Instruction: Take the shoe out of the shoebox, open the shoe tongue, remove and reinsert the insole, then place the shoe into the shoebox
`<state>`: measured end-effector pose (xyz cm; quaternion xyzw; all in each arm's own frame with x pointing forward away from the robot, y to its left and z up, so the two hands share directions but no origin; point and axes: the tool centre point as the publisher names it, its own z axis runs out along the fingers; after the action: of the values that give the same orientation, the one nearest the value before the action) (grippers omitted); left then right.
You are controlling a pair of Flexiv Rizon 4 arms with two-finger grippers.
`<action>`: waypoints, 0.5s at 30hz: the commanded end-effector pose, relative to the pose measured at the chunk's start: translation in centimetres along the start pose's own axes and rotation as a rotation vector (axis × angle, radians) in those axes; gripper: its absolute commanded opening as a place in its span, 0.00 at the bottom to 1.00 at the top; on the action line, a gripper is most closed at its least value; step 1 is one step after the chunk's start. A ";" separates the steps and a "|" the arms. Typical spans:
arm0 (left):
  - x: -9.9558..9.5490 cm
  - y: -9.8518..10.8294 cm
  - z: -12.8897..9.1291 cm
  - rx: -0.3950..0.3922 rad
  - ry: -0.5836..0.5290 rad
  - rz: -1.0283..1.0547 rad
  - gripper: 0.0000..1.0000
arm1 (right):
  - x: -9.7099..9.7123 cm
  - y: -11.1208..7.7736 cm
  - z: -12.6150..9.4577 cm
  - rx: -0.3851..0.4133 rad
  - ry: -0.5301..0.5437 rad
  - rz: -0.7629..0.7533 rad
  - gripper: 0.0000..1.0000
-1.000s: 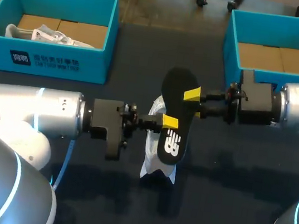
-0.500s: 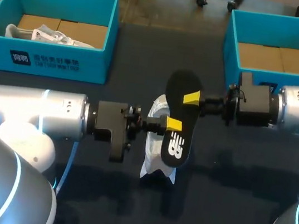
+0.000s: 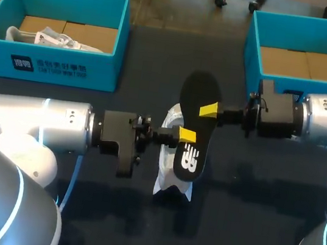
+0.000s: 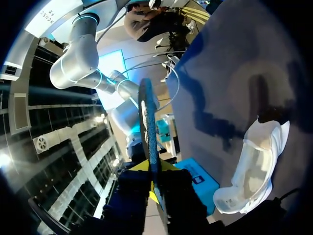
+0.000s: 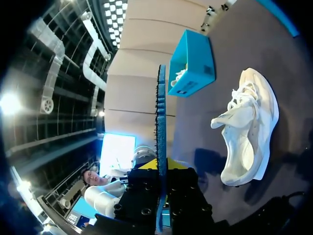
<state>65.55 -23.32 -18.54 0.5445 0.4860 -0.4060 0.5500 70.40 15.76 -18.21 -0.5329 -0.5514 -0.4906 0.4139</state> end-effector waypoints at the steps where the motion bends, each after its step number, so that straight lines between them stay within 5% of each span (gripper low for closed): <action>1: -0.1 0.0 -0.8 0.006 0.013 -0.006 1.00 | -0.1 0.2 0.2 0.002 -0.001 0.002 0.00; 15: 0.7 1.6 -3.5 -0.005 0.170 -0.035 1.00 | -1.4 0.2 0.4 -0.004 0.020 0.038 0.00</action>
<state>66.91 -20.37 -19.57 0.5570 0.5295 -0.3764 0.5173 70.67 15.53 -19.13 -0.5394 -0.5382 -0.4872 0.4266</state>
